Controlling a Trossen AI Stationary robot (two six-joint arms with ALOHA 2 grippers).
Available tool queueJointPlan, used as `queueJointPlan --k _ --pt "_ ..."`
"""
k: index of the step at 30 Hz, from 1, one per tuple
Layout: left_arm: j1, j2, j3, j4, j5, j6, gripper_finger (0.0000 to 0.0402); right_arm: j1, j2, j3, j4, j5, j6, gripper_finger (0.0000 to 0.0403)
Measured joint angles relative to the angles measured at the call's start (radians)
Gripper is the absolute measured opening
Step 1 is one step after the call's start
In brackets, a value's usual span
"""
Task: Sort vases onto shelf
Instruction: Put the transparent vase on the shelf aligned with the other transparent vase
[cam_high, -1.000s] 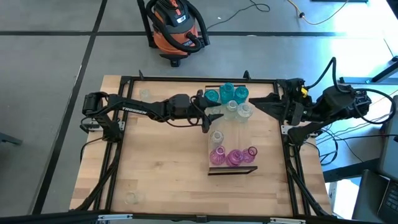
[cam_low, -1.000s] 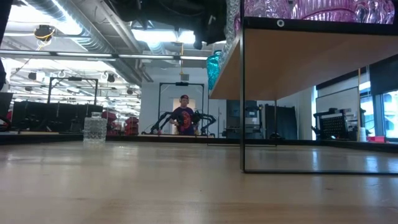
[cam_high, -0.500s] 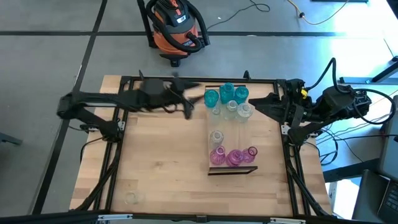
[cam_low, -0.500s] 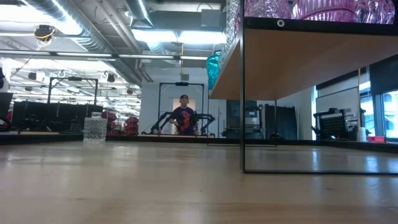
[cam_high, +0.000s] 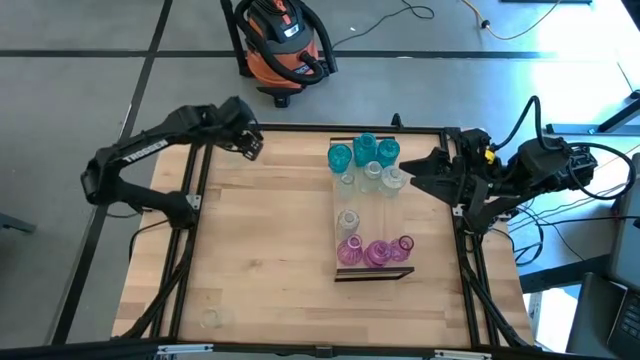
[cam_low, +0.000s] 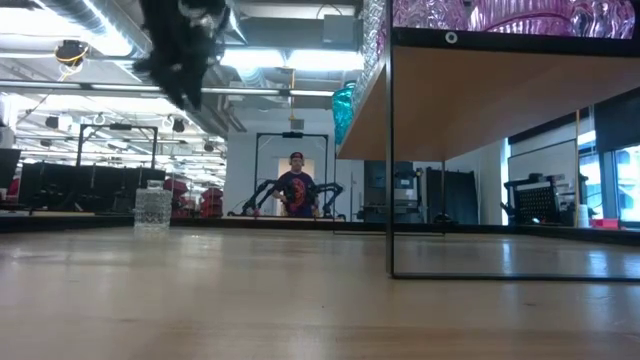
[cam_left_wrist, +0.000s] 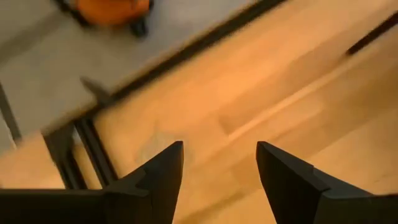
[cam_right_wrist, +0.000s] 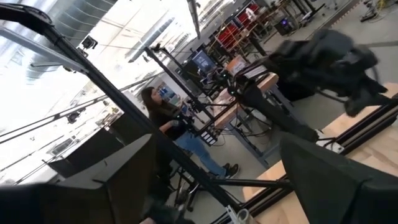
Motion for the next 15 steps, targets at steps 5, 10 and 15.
queueJointPlan --k 5,10,15 --pt "0.259 0.002 -0.078 0.019 0.183 0.059 0.0206 0.001 0.000 0.000 0.001 -0.005 0.001 0.0324" --pt "0.382 0.037 -0.135 0.045 0.296 0.072 0.0213 0.001 0.000 0.000 0.007 -0.005 0.001 0.0324" --pt "0.423 0.081 -0.170 0.036 0.301 0.117 0.0213 0.001 0.003 0.000 0.010 -0.004 0.001 0.0324"
